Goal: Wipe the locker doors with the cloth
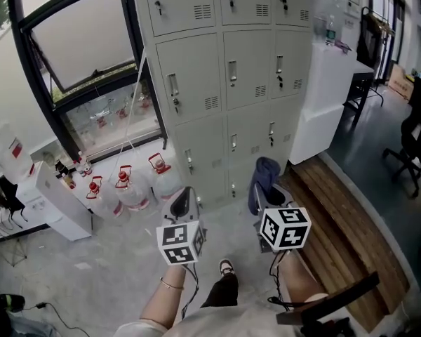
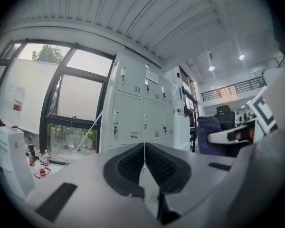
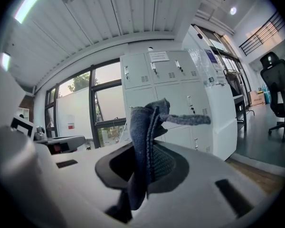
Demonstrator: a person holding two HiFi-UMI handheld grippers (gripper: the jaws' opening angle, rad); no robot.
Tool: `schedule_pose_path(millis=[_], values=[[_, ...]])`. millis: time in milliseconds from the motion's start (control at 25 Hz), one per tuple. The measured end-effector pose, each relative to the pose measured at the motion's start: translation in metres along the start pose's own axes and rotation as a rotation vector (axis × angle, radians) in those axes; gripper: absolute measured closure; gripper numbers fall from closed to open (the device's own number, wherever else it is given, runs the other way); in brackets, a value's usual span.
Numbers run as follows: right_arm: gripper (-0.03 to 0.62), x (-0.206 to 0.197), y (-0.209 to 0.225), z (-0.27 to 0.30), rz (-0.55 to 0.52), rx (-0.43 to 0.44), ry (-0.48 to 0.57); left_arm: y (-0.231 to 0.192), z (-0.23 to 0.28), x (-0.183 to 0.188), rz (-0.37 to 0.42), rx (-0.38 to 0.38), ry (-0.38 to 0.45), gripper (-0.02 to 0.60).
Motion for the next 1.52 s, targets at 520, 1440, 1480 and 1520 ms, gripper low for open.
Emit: schedule_pose_path(millis=[520, 1440, 1480, 1520], values=[[0.553, 0.096, 0.07, 0.161, -0.038, -0.034, 0.015, -0.038, 0.203, 0.079, 0.004, -0.035, 0.041, 0.572], [0.553, 0.212, 0.122, 0.387, -0.126, 0.092, 0.02, -0.113, 0.376, 0.144, -0.056, 0.191, 0.041, 0.572], [0.553, 0.219, 0.125, 0.394, -0.135, 0.111, 0.023, -0.112, 0.38, 0.147, -0.062, 0.215, 0.044, 0.572], [0.553, 0.226, 0.129, 0.401, -0.146, 0.13, 0.026, -0.112, 0.385, 0.15, -0.068, 0.241, 0.049, 0.572]])
Point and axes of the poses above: the fingertips, and each gripper's own axes: z forward along the fingers, y to its right, x out of its top, the point moved 10 cm from there along -z, backward along the fingers, and after that the axes turned 14 degrees about -y, right-handed, at the moved point
